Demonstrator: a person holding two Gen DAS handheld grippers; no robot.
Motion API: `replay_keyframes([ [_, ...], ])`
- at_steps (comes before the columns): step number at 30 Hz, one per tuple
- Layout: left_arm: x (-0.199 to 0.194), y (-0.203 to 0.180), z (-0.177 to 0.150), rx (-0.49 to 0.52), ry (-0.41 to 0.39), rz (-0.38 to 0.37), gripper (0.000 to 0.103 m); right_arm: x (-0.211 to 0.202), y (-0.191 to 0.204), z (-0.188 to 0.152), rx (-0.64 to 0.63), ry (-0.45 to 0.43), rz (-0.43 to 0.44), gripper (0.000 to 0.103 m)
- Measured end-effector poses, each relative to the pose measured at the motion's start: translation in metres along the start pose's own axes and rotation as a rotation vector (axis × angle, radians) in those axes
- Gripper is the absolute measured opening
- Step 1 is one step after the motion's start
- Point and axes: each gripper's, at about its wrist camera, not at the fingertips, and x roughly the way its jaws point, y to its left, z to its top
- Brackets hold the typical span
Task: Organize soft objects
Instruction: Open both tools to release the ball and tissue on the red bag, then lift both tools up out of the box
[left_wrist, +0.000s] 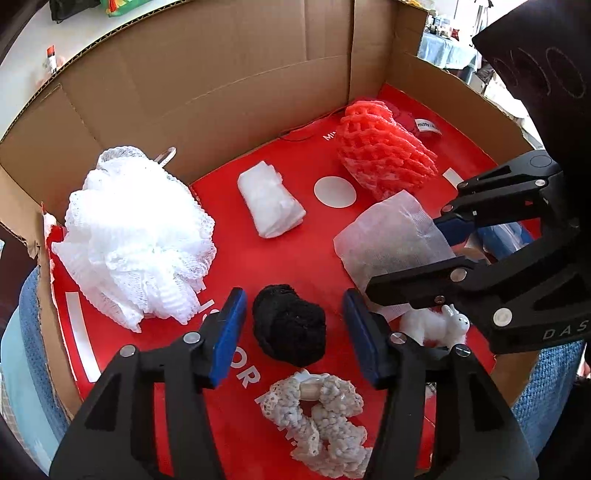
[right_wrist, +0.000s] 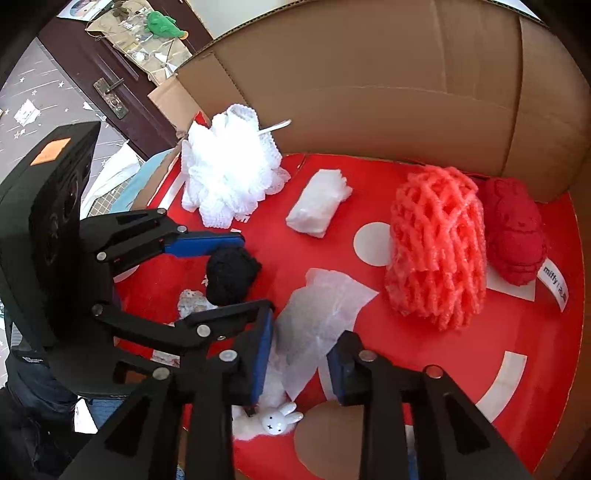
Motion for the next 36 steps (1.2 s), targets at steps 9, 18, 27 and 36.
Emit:
replay_keyframes([
  [9,-0.006,-0.01,-0.002,0.011,-0.005,0.022,0.056,-0.01,-0.008,-0.008,0.01,-0.01,-0.017,0.043],
  [18,-0.033,-0.01,-0.012,-0.012,-0.053,0.029,0.06,-0.017,-0.013,-0.011,0.008,-0.032,-0.061,0.046],
  [27,-0.051,-0.019,-0.028,0.01,-0.063,0.052,0.066,-0.022,-0.02,-0.013,0.041,-0.05,-0.058,0.052],
  [36,-0.079,-0.024,-0.037,-0.031,-0.134,0.061,0.07,-0.047,-0.011,-0.023,0.041,-0.098,-0.081,0.064],
])
